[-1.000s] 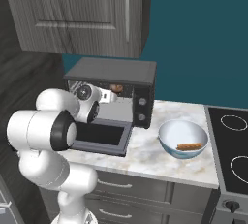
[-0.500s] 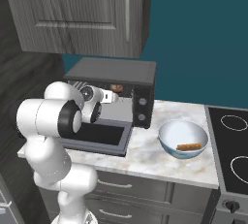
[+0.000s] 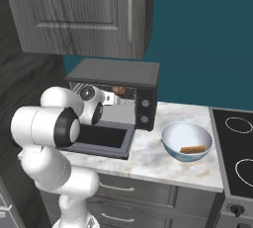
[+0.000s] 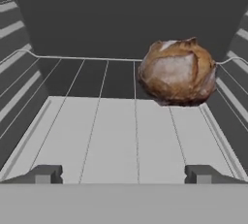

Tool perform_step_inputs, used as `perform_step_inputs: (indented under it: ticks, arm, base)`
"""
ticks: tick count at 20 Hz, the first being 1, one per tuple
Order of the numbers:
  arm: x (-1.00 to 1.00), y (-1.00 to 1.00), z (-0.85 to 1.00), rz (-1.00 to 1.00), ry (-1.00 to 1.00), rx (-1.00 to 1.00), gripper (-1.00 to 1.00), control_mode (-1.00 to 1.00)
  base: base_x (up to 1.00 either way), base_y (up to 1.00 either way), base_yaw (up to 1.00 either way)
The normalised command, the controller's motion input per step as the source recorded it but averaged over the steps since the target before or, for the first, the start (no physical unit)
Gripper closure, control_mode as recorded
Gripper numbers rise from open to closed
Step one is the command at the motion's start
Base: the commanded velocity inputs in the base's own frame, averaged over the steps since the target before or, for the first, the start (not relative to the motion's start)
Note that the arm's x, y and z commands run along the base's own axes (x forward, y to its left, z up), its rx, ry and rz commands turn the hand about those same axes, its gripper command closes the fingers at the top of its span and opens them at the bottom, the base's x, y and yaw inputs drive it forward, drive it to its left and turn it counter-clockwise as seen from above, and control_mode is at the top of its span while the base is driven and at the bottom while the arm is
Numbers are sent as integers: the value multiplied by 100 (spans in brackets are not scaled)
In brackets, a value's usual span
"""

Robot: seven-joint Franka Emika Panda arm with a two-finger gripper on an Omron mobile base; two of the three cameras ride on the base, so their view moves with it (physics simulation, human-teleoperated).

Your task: Pick up the heated bread from the toaster oven and place it in the bowl. Then move the bread bowl to the dining counter.

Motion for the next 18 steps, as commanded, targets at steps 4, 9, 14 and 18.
perform_step_inputs:
  ticks: [4, 9, 14, 18]
  arm:
    - [-62, -14, -35, 0, 15, -2, -100, -100]
    - [-88, -28, -30, 0, 21, -1, -100, -100]
    - [-100, -43, -44, -1, 28, -6, -100, -100]
    - [-100, -58, -45, -1, 28, -5, -100, -100]
  base:
    - [0, 0, 0]
    - [0, 0, 0]
    - [0, 0, 0]
    - [0, 0, 0]
